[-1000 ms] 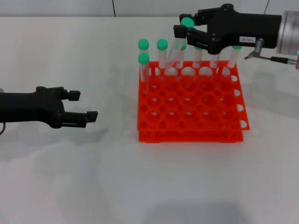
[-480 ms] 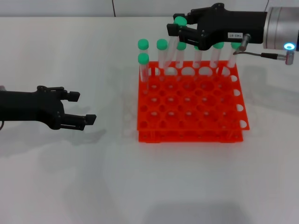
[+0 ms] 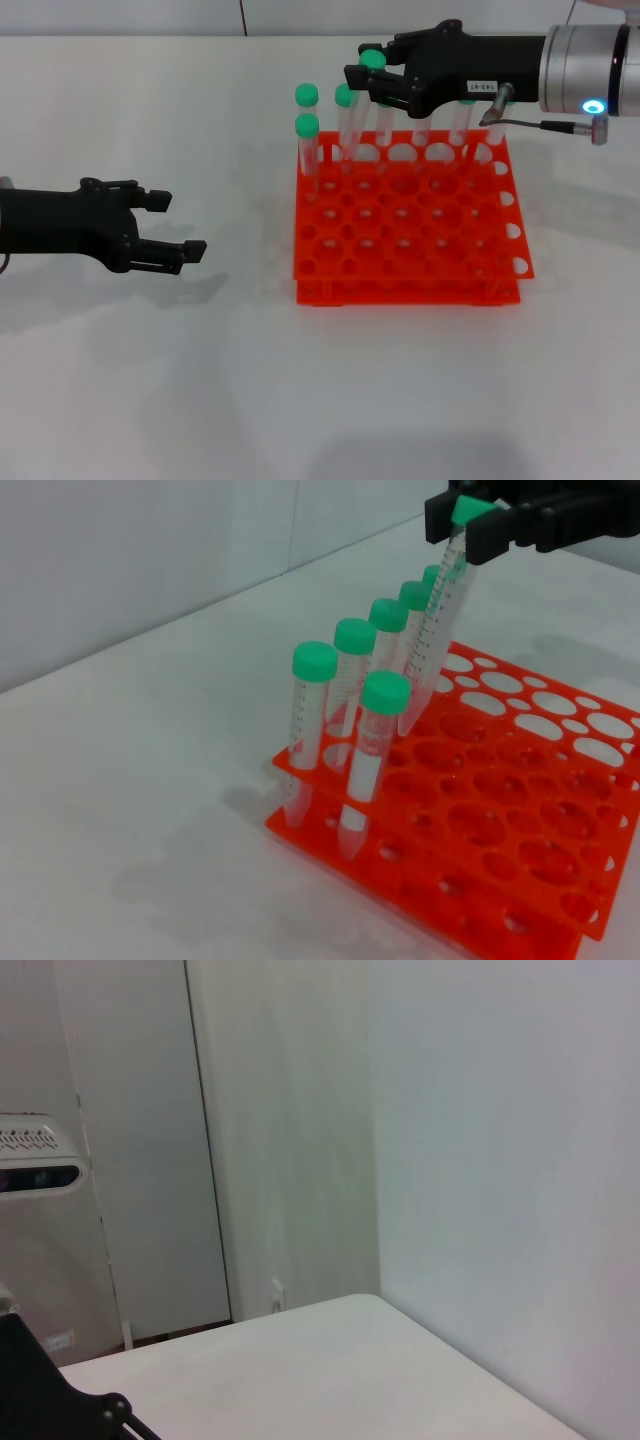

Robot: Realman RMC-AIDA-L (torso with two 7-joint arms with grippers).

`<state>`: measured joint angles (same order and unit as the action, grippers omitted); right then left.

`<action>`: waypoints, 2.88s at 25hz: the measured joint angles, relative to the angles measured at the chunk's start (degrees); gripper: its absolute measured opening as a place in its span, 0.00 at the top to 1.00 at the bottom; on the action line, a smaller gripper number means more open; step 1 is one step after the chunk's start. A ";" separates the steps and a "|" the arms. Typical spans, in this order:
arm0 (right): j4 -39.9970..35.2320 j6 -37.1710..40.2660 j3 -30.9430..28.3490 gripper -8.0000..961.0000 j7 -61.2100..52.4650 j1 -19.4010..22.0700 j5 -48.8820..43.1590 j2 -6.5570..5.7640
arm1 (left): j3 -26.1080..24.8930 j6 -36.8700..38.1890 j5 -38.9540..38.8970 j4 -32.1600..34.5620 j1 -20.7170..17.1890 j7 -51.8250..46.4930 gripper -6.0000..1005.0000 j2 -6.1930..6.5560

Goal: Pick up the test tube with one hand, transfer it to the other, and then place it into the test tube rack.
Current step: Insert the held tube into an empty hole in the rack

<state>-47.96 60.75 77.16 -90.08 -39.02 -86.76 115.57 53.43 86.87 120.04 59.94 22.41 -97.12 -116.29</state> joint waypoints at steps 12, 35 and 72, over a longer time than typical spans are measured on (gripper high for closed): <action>1.47 -0.30 0.68 0.72 0.04 -0.80 0.05 0.20 | 0.00 -0.12 0.01 -0.19 -0.13 0.17 0.12 -0.28; 1.50 -2.13 2.82 0.72 -0.18 -2.03 0.20 0.09 | 0.00 0.02 -0.43 -0.32 -0.61 0.70 0.12 -0.60; 4.37 -3.04 3.09 0.72 -0.60 -3.97 -0.11 0.18 | 0.00 -0.12 -0.48 -2.47 0.03 2.91 0.12 -1.16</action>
<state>-43.59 57.71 80.25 -90.68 -42.99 -86.87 115.75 53.43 86.75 119.56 57.47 22.44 -94.21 -117.45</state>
